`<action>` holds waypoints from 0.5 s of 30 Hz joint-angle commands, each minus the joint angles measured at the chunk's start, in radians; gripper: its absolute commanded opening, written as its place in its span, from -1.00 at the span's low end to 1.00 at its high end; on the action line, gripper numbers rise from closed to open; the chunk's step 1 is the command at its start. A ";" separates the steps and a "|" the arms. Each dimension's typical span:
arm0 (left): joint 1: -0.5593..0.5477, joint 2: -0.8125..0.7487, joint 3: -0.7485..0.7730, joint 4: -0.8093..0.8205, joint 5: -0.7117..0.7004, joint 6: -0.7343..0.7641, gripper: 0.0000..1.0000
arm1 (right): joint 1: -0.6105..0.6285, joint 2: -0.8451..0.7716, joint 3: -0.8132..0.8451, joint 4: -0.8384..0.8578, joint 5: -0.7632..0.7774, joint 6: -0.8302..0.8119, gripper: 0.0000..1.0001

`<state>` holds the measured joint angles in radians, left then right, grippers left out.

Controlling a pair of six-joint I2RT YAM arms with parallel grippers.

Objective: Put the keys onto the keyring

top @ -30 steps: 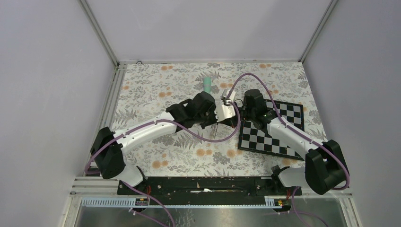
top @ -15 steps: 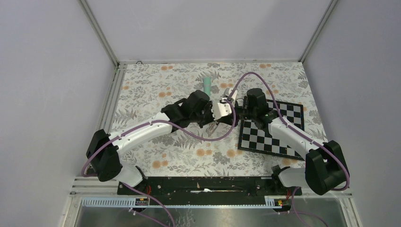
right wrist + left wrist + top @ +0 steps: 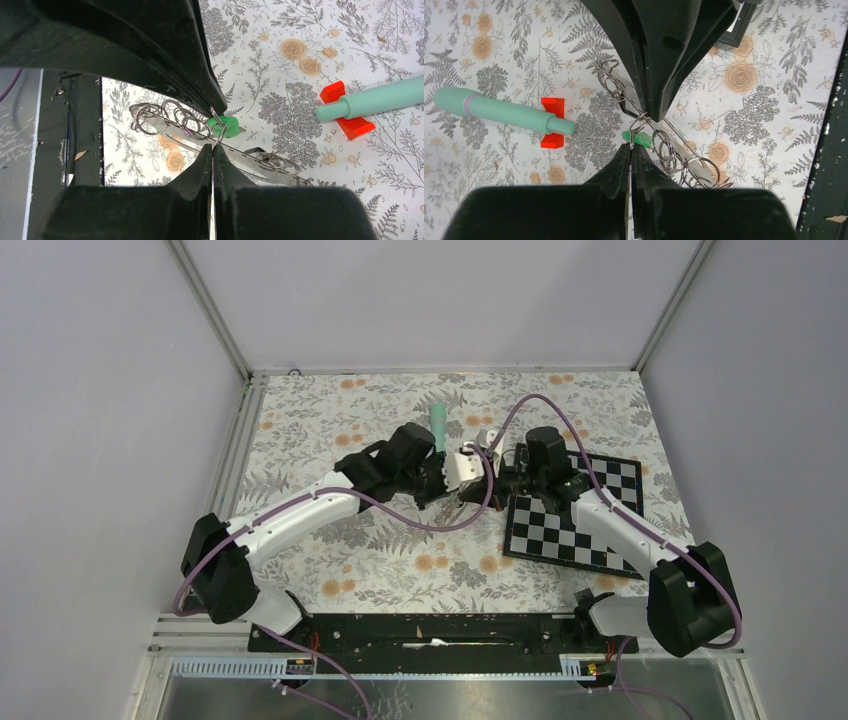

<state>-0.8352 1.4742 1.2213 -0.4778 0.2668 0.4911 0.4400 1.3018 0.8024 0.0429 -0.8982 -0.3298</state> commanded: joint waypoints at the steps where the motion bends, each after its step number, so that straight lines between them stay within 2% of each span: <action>1: 0.052 0.010 0.038 -0.086 0.026 0.040 -1.00 | -0.011 -0.068 0.029 -0.021 -0.131 -0.047 -1.00; 6: 0.067 0.026 0.061 -0.138 0.093 0.071 -0.92 | -0.017 -0.078 0.030 -0.025 -0.154 -0.068 -1.00; 15: 0.086 0.057 0.100 -0.205 0.162 0.127 -0.82 | -0.017 -0.100 0.064 -0.158 -0.173 -0.208 -1.00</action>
<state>-0.7860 1.5105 1.2827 -0.5987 0.4465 0.5556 0.4305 1.2568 0.8047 -0.0456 -0.9730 -0.4583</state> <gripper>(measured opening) 0.075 0.019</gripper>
